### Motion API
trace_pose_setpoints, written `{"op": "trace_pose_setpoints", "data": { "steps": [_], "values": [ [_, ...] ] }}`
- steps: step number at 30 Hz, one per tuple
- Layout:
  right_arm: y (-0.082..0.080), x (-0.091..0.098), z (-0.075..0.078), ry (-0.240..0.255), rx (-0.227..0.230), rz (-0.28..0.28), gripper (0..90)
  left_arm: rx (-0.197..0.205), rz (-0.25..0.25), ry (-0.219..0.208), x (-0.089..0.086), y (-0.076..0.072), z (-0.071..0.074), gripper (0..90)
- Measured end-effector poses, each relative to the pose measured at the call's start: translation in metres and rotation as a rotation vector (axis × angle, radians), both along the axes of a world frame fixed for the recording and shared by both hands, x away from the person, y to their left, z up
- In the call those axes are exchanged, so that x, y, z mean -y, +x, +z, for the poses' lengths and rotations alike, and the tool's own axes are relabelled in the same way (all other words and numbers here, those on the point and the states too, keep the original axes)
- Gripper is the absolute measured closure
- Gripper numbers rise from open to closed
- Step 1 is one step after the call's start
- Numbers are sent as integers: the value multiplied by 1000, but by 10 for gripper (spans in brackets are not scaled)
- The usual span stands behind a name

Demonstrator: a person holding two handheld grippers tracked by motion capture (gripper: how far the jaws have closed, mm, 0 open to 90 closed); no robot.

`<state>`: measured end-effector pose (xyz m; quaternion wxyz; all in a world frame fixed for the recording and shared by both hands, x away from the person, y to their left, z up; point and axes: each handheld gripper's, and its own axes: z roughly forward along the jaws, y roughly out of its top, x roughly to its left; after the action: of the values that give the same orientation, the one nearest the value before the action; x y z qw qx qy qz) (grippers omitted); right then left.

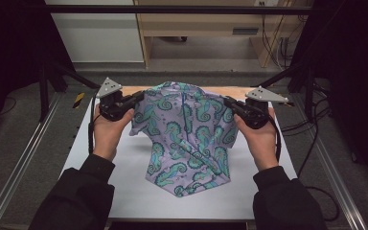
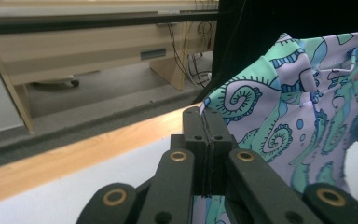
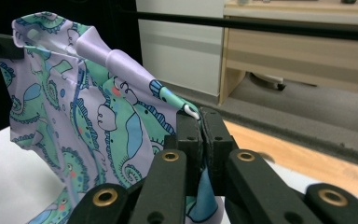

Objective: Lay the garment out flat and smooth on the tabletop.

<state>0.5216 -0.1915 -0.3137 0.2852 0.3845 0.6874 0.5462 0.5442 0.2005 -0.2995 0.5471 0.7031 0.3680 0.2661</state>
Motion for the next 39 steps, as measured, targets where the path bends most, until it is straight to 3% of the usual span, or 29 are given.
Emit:
{"op": "trace_pose_setpoints", "data": {
  "steps": [8, 12, 16, 23, 30, 36, 39],
  "values": [
    [-11, 1, 35, -9, 62, -9, 877, 56, 1, -3, 4, -10, 35, 900],
    [-10, 2, 38, -22, 59, -21, 877, 44, 5, 14, 10, -8, 35, 900],
    [-7, 4, 39, -19, 56, -31, 877, 39, 5, -13, 12, -3, 38, 900],
    [-13, 6, 58, -23, 111, -48, 878, 74, -12, -50, 15, -8, 59, 900],
    [5, 2, 36, -36, 60, -82, 877, 36, 19, -4, 23, 6, 45, 900],
    [30, 2, 17, -22, 9, -115, 877, 1, 27, 24, 31, 29, 30, 900],
    [41, 1, 7, -30, -10, -121, 877, -37, 44, 41, 31, 45, 17, 900]
  ]
}}
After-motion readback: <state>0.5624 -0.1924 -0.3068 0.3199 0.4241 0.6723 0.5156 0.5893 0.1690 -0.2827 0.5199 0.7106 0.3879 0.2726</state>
